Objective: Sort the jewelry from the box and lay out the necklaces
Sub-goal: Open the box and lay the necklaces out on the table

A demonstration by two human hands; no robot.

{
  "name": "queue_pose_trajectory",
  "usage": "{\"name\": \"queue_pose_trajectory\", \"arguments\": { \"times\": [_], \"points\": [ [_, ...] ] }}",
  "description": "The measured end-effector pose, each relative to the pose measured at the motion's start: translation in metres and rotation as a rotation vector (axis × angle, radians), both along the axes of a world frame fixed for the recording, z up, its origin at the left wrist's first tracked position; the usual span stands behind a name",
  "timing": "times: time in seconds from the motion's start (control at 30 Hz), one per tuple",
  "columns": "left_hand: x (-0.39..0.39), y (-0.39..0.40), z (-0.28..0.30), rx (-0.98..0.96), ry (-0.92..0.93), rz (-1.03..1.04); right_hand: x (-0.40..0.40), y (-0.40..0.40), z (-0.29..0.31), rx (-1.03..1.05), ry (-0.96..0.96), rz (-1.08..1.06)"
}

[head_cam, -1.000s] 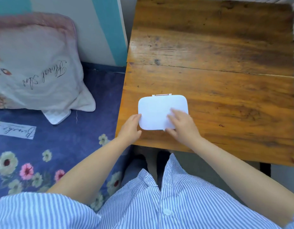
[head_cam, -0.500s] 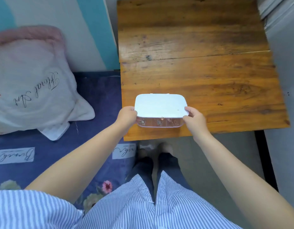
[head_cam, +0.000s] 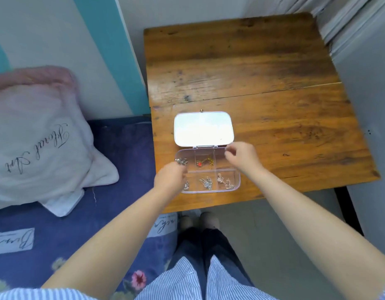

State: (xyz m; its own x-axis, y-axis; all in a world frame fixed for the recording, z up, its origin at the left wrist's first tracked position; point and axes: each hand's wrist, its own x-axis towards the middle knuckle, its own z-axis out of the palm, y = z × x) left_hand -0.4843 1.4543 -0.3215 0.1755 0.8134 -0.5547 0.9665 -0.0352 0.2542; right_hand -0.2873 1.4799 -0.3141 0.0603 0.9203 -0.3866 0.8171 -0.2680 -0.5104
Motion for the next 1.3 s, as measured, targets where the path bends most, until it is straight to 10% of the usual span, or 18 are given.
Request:
{"name": "queue_pose_trajectory", "arguments": {
  "times": [0.2, 0.8, 1.3],
  "points": [
    [0.023, -0.008, -0.008, -0.065, 0.343, -0.32, -0.033, -0.05, -0.021, -0.207, -0.271, 0.543],
    [0.026, 0.006, -0.027, -0.091, 0.353, -0.558, -0.05, -0.026, -0.044, -0.33, -0.357, 0.732],
    [-0.02, -0.011, -0.024, 0.159, -0.14, 0.088, -0.069, -0.024, -0.044, -0.389, -0.338, 0.652]
  ]
}}
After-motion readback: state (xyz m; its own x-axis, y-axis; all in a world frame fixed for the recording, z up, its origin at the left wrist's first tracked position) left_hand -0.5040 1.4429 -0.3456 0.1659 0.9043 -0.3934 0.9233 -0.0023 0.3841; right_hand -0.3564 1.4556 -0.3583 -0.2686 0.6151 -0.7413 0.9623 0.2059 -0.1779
